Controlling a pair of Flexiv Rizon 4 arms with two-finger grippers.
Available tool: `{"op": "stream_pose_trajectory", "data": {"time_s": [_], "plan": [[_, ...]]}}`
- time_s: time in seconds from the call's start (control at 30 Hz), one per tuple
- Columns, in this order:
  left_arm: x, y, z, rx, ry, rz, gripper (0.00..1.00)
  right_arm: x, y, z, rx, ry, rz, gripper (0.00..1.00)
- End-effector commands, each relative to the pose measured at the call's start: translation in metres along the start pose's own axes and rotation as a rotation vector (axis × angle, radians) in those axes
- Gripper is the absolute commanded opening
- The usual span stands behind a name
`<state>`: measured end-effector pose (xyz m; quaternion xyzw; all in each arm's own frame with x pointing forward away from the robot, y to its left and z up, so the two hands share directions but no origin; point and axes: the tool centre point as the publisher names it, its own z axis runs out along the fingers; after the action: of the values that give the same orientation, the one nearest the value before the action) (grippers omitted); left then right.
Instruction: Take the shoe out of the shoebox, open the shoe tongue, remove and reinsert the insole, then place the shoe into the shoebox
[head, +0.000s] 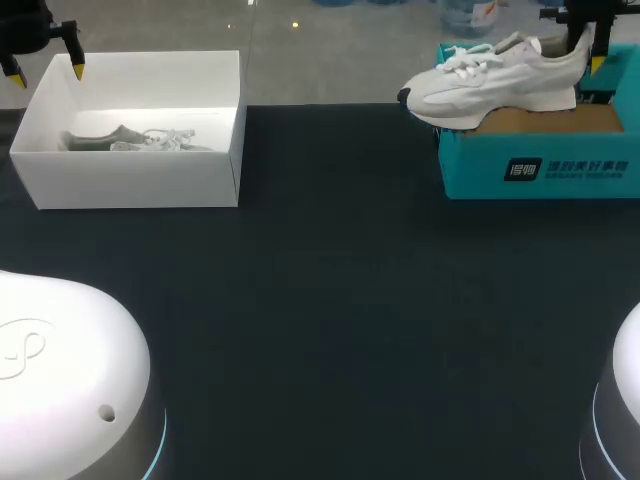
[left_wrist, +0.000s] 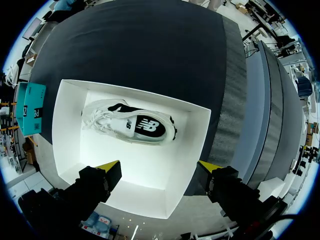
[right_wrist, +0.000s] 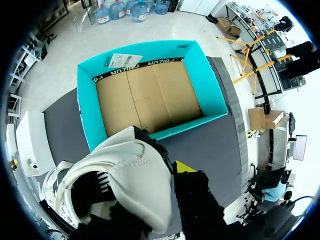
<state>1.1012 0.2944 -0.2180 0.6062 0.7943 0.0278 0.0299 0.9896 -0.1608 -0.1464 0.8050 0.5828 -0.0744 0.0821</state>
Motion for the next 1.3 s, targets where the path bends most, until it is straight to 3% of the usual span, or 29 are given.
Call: {"op": "stream_pose_trajectory", "data": {"time_s": [0.03, 0.23, 0.57, 0.93, 1.03, 1.3], "plan": [[0.000, 0.000, 0.000, 0.000, 0.001, 0.001, 1.00, 0.007, -0.049, -0.014, -0.170, -0.002, 0.003, 0.00], [0.000, 0.000, 0.000, 0.000, 0.001, 0.001, 1.00, 0.025, -0.089, -0.021, -0.177, 0.013, -0.010, 0.00], [0.000, 0.000, 0.000, 0.000, 0.001, 0.001, 1.00, 0.047, -0.157, -0.013, -0.149, 0.008, -0.007, 0.00], [0.000, 0.000, 0.000, 0.000, 0.001, 0.001, 1.00, 0.071, -0.218, -0.018, -0.120, -0.040, -0.060, 0.00], [0.000, 0.000, 0.000, 0.000, 0.001, 0.001, 1.00, 0.081, -0.231, -0.017, -0.089, -0.035, -0.050, 0.00], [0.000, 0.000, 0.000, 0.000, 0.001, 0.001, 1.00, 0.081, -0.231, -0.017, -0.089, -0.035, -0.050, 0.00]]}}
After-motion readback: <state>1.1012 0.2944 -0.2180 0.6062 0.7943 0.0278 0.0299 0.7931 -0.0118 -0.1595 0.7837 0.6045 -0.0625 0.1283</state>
